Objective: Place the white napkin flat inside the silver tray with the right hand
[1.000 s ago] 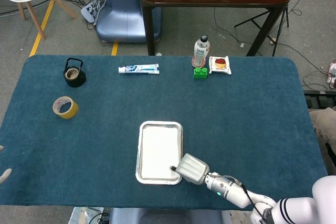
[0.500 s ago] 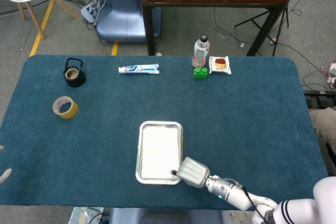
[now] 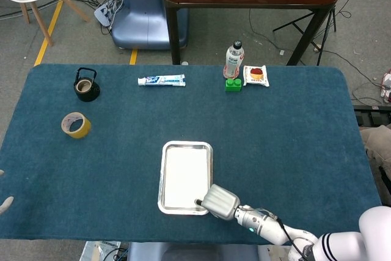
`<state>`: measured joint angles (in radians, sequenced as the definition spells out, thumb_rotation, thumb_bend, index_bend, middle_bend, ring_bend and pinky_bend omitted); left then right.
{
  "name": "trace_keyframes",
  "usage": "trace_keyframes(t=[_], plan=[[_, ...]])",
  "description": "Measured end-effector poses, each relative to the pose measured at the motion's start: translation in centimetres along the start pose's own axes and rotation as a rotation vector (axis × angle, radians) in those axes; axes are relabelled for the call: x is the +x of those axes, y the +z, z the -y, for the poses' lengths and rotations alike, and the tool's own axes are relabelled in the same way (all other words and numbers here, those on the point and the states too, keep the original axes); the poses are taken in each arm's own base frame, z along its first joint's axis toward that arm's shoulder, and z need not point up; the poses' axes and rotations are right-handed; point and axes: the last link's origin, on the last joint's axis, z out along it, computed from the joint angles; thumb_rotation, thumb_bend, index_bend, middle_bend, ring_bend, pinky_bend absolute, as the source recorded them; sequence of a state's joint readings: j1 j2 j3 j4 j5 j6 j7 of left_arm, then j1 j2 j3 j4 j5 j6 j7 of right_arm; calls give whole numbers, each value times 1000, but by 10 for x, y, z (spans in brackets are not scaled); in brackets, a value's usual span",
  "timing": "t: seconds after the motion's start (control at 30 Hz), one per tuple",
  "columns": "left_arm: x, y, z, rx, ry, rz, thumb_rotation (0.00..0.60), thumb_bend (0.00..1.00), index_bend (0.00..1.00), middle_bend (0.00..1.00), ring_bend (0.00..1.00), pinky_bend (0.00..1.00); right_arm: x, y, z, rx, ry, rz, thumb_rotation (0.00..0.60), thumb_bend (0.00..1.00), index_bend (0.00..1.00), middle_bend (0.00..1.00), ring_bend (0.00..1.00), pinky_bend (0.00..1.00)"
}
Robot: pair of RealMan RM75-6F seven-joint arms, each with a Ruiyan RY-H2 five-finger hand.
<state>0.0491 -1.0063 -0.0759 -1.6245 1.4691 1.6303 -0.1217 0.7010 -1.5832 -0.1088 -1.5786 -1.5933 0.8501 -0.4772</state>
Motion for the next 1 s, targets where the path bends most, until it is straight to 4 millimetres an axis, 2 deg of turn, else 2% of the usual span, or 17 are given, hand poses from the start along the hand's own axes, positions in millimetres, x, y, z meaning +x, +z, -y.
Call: trace_keyframes(t=[0.63, 0.9, 1.0], plan=[[0, 0, 0, -1, -2, -1, 600, 171, 339, 359, 302, 494, -1, 10, 3, 5, 37, -2, 600, 1000, 338, 1000, 980, 1000], [0, 0, -1, -3, -3, -1, 600, 171, 339, 359, 302, 494, 9, 3, 0, 0, 65, -61, 600, 1000, 337, 1000, 975, 1000], [-1, 0, -1, -5, -1, 3, 600, 171, 339, 359, 302, 494, 14, -2, -4, -14, 69, -93, 600, 971, 337, 1000, 960, 1000]])
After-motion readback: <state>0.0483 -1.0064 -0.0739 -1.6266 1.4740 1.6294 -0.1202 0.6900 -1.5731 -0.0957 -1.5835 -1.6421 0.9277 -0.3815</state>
